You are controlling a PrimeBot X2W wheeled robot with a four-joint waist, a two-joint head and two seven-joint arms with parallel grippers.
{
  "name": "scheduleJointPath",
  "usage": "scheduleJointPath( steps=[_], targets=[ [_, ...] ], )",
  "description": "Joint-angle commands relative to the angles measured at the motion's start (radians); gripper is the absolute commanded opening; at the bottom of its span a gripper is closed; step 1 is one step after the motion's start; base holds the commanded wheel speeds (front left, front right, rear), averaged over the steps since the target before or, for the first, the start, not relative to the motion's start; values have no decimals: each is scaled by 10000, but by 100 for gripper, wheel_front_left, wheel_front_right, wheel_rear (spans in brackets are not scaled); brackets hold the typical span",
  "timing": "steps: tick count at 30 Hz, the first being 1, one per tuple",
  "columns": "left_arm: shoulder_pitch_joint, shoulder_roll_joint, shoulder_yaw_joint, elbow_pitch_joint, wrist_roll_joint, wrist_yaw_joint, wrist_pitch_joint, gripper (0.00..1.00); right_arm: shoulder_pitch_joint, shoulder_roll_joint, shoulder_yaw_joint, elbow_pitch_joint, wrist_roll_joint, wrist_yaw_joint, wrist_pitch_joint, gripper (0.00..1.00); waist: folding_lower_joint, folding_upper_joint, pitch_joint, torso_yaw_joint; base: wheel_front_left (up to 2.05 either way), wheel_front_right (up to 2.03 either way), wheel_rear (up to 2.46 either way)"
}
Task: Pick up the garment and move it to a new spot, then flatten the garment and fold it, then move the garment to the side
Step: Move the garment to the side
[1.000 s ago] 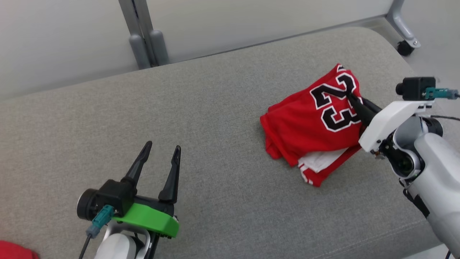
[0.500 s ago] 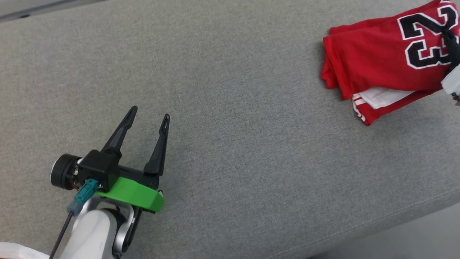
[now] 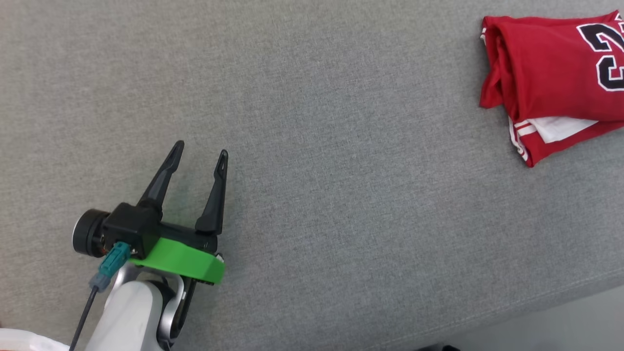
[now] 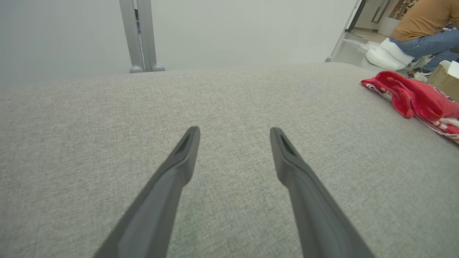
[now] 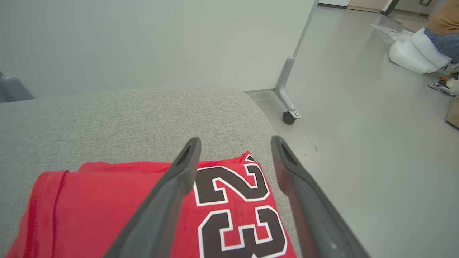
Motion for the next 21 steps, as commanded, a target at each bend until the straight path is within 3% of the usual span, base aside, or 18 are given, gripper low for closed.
scheduleJointPath(
  steps=[1, 4, 15, 21],
  targets=[
    [187, -12, 47, 143, -50, 60, -150, 100, 169, -110, -64, -341, -162, -11, -65, 100, -2, -1, -1022, 305, 0, 0, 0],
    [276, -53, 218, 246, -209, 142, -338, 100, 504, -367, -236, -1291, -497, -12, -65, 100, -2, -1, -1694, 456, 0, 0, 0],
    [1285, 182, 988, 233, -746, 575, -579, 100, 2969, -352, -660, -5205, -608, -12, -71, 100, -2, -1, -4151, 806, 0, 0, 0],
    [1942, 210, 1287, 252, -1045, 814, -594, 100, 5025, 87, -1714, -6587, -971, -12, -67, 100, -2, -1, -4769, 1078, 0, 0, 0]
  ],
)
